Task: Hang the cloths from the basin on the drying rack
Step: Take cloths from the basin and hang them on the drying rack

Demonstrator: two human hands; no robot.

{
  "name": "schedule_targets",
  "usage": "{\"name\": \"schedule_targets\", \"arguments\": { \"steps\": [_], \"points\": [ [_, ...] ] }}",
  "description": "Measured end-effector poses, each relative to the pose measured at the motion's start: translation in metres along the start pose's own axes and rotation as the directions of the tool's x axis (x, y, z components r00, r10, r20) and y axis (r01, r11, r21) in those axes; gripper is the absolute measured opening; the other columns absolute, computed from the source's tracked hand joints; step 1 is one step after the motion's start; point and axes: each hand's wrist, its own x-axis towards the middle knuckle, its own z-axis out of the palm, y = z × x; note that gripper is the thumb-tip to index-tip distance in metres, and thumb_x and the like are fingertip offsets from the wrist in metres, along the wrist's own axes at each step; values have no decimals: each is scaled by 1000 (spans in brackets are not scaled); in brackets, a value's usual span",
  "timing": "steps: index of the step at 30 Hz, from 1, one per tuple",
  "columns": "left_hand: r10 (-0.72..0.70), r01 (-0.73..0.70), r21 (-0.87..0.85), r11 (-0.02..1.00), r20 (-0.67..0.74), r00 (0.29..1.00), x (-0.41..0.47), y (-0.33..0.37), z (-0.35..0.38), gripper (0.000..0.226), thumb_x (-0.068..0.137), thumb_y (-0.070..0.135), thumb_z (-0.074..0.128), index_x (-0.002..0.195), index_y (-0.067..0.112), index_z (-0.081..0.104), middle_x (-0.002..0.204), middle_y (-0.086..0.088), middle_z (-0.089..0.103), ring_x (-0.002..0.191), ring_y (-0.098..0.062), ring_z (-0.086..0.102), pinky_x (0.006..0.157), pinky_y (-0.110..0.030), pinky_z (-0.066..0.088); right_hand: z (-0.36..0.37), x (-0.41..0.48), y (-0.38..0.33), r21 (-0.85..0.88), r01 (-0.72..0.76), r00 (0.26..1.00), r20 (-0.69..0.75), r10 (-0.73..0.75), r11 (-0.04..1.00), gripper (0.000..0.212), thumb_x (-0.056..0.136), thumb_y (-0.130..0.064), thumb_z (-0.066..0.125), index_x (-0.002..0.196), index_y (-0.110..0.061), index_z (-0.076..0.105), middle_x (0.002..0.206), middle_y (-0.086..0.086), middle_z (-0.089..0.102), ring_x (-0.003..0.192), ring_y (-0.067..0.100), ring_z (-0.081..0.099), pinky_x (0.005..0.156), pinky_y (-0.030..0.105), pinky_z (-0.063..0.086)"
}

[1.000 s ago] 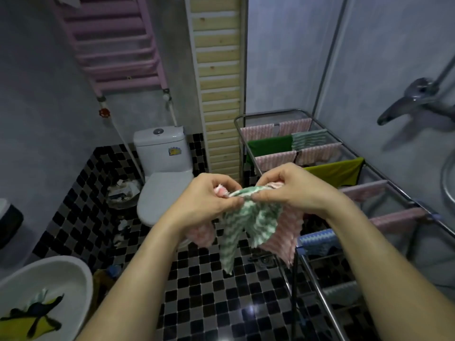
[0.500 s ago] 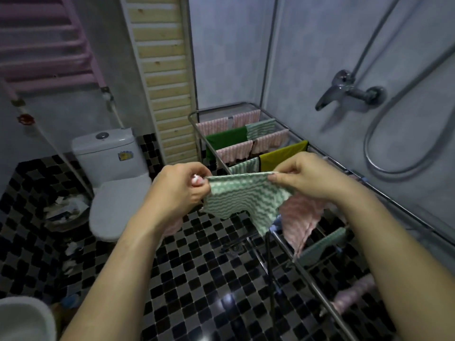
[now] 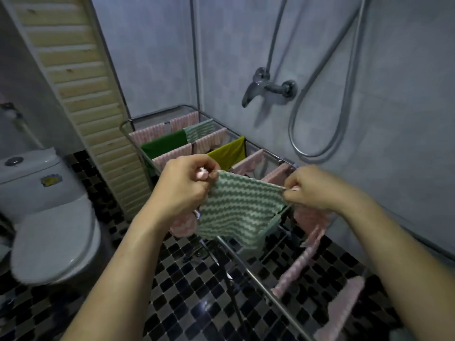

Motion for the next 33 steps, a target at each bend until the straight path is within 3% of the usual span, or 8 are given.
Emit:
{"name": "schedule_targets", "arguments": {
  "steps": [5, 11, 15, 19, 22, 27, 30, 33],
  "points": [
    [-49, 56, -118, 991, 60, 997, 22, 15, 62, 19, 89, 11, 61, 72, 21, 63, 59, 9, 55, 53, -7, 49, 50, -27, 41, 11, -8, 80, 550, -128, 984, -34, 175, 825, 20, 83, -27, 66, 78, -10, 74, 61, -4, 52, 64, 9, 45, 61, 29, 34],
    [-149, 197, -195, 961, 237, 960, 40, 26, 143, 16, 93, 15, 59, 77, 14, 63, 59, 9, 59, 49, -4, 51, 48, -21, 41, 29, -1, 151, 756, -213, 895, -104, 434, 619, 21, 84, -11, 64, 74, -27, 73, 56, -19, 66, 54, -9, 55, 54, 7, 42],
    [-192, 260, -164, 952, 342, 920, 44, 26, 191, 17, 95, 19, 58, 79, 15, 62, 69, -5, 68, 50, -8, 54, 48, -25, 44, 49, 7, 190, 916, -260, 817, 41, 575, 304, 18, 84, -3, 61, 85, -12, 76, 62, -6, 71, 58, 5, 63, 61, 19, 51],
    [-210, 283, -136, 949, 395, 894, 49, 23, 222, 18, 95, 24, 57, 76, 23, 59, 64, 8, 61, 53, -8, 53, 53, -29, 44, 61, 12, 219, 932, -278, 771, 72, 633, 232, 15, 81, -4, 64, 84, -12, 76, 75, 9, 73, 70, 22, 67, 76, 32, 54],
    [-270, 346, -138, 928, 390, 880, 61, 15, 243, 18, 95, 27, 57, 78, 23, 61, 69, 8, 63, 55, -7, 54, 56, -31, 46, 70, 25, 235, 930, -288, 763, 77, 642, 230, 14, 81, -3, 64, 87, -7, 75, 77, 13, 71, 72, 24, 65, 78, 36, 54],
    [-452, 521, -169, 837, 324, 831, 83, -3, 270, 16, 95, 19, 56, 82, 13, 62, 57, 5, 58, 41, -5, 48, 43, -19, 37, 86, 62, 246, 863, -331, 741, -13, 672, 382, 14, 80, -8, 66, 82, 3, 74, 73, 21, 71, 70, 16, 56, 67, 31, 49],
    [-554, 593, -133, 794, 242, 796, 102, -23, 282, 17, 95, 17, 54, 79, 15, 60, 55, 0, 60, 39, -9, 50, 43, -19, 37, 94, 92, 242, 782, -351, 776, -65, 627, 516, 13, 78, -13, 64, 73, -8, 74, 60, -4, 68, 69, 16, 61, 67, 31, 49],
    [-656, 665, -40, 746, 126, 744, 119, -52, 289, 13, 96, 18, 50, 92, 13, 62, 60, -1, 65, 43, -14, 54, 48, -23, 41, 110, 115, 236, 803, -356, 831, 37, 555, 479, 34, 82, -11, 64, 115, -19, 67, 93, -1, 70, 75, 17, 62, 70, 28, 50]
  ]
}}
